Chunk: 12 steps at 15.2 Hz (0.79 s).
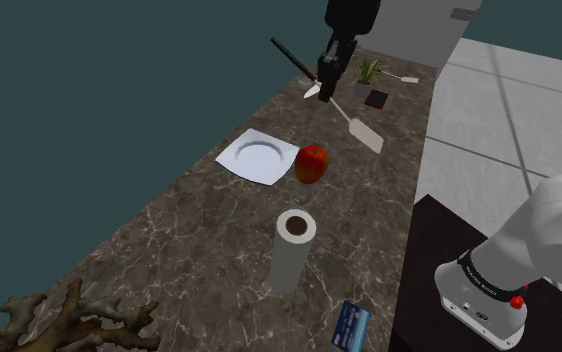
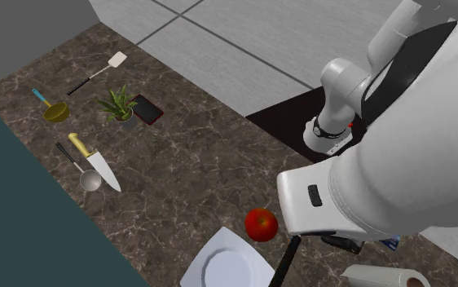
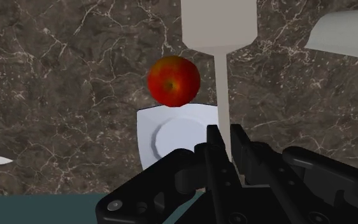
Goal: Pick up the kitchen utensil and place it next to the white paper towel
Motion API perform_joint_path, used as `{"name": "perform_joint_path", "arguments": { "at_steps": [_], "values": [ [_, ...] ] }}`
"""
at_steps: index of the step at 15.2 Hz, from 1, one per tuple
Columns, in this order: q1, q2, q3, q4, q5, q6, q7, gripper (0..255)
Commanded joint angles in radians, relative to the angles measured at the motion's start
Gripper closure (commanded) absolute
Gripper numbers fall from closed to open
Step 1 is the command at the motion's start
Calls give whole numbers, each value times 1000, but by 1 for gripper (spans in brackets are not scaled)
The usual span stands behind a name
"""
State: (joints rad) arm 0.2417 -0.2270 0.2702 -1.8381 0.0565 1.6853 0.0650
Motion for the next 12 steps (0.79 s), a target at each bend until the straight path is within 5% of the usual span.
{"name": "perform_joint_path", "arguments": {
  "at_steps": [1, 5, 12],
  "values": [
    [18, 17, 33, 23, -2, -5, 54, 255],
    [49, 65, 89, 75, -13, -9, 144, 255],
    [51, 50, 90, -35, -7, 87, 140, 255]
  ]
}}
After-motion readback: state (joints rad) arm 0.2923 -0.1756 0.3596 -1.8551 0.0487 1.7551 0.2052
